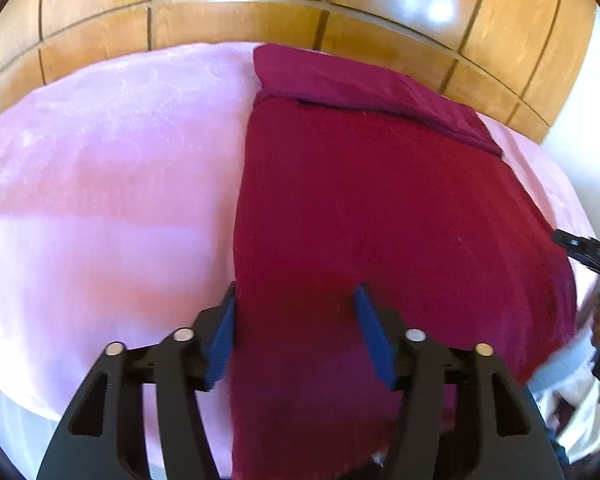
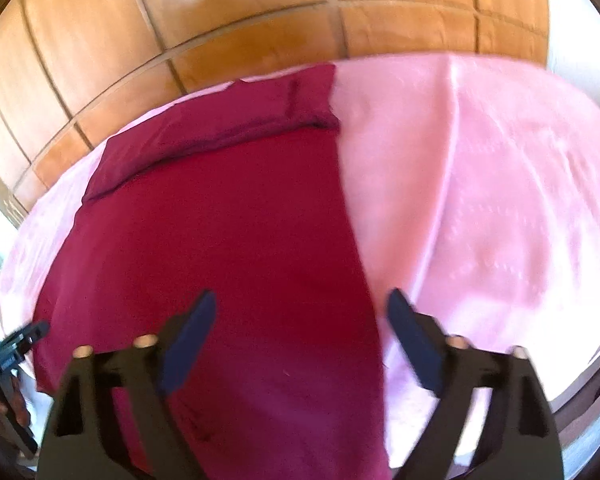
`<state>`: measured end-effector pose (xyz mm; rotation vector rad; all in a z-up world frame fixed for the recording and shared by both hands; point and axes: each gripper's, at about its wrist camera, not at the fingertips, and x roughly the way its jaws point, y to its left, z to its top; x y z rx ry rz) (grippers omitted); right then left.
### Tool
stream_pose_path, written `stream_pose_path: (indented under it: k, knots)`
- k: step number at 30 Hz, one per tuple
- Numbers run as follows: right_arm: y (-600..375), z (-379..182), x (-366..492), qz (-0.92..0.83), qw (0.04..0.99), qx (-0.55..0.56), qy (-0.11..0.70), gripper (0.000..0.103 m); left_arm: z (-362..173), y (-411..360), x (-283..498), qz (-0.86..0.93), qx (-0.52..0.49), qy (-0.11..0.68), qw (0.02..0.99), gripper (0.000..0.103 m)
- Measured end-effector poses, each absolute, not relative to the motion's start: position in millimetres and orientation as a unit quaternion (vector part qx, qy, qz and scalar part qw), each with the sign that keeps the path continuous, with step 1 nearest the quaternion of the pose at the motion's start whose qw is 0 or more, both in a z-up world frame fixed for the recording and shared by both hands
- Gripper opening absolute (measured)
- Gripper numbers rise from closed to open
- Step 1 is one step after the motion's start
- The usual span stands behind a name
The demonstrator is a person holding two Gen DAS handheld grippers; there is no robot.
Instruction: Fold small clothes
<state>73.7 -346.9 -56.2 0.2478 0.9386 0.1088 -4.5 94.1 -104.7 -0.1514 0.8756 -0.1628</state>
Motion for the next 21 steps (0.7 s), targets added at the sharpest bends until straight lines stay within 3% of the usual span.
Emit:
stream_pose_path:
  k: [3, 6, 7, 9, 10, 12, 21]
  knots:
    - [-352, -61, 63, 0.061, 0.878, 0.115, 0.461, 0.068, -107, 102, -14, -0.099, -0.096, 0.430, 0.892, 0.048]
    - [-353, -63, 53, 0.071, 0.870, 0.101, 0.478, 0.065, -107, 104, -16, -0.105, -0.103, 0.438, 0.887, 0.036]
    - [-354, -64, 48, 0.074, 0.866, 0.097, 0.484, 0.062, -107, 105, -17, -0.108, -0.103, 0.441, 0.885, 0.028]
    - [-353, -67, 38, 0.081, 0.859, 0.087, 0.499, 0.043, -107, 104, -19, -0.113, -0.090, 0.444, 0.884, 0.017]
    - [-353, -68, 35, 0.088, 0.854, 0.087, 0.506, 0.036, -106, 103, -20, -0.117, -0.080, 0.444, 0.885, 0.007]
    - [-352, -66, 28, 0.099, 0.845, 0.083, 0.519, 0.008, -101, 103, -20, -0.129, -0.081, 0.441, 0.884, 0.007]
    - [-351, 2, 59, 0.181, 0.865, 0.174, 0.435, 0.008, -46, 122, 16, -0.204, -0.165, 0.385, 0.885, 0.007]
